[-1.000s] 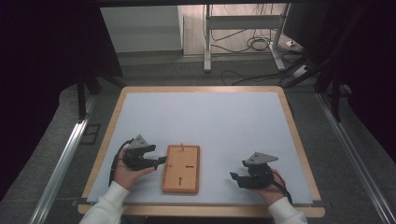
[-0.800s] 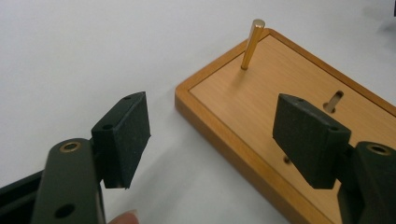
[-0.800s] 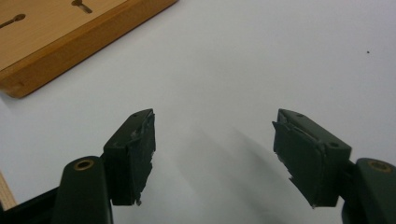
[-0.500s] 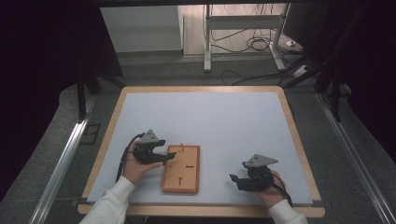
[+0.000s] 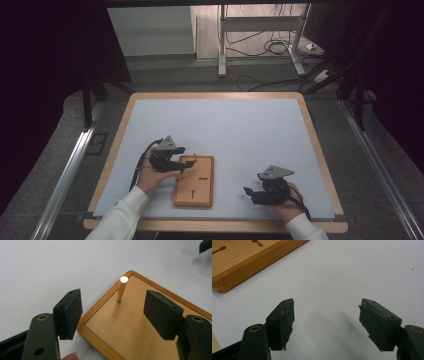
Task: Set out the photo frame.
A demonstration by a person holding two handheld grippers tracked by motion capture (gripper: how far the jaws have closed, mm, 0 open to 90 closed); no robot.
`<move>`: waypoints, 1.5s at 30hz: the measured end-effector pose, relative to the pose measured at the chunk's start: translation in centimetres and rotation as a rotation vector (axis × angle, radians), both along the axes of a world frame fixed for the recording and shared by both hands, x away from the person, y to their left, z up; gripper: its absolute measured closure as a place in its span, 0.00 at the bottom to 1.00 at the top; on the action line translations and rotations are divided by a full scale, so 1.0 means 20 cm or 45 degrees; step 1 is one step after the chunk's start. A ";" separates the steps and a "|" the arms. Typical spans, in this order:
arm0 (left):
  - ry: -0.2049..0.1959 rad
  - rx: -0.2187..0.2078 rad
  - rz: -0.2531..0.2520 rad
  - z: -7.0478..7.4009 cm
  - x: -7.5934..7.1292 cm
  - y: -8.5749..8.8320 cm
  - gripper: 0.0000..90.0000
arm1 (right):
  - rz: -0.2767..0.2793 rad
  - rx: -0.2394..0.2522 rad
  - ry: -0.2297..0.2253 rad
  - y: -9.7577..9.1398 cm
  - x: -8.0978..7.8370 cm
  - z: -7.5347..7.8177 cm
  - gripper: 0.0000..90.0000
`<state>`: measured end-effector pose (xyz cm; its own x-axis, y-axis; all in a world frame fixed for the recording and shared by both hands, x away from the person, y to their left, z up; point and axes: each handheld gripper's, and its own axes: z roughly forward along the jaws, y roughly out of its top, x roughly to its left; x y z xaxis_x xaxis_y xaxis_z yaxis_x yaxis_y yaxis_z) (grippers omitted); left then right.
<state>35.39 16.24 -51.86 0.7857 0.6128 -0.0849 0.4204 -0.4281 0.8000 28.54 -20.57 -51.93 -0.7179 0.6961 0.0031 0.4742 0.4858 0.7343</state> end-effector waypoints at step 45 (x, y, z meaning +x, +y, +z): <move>0.081 0.008 -0.069 -0.03 0.09 -0.10 0.93 | 0.013 -0.024 -0.061 0.02 -0.05 0.01 0.28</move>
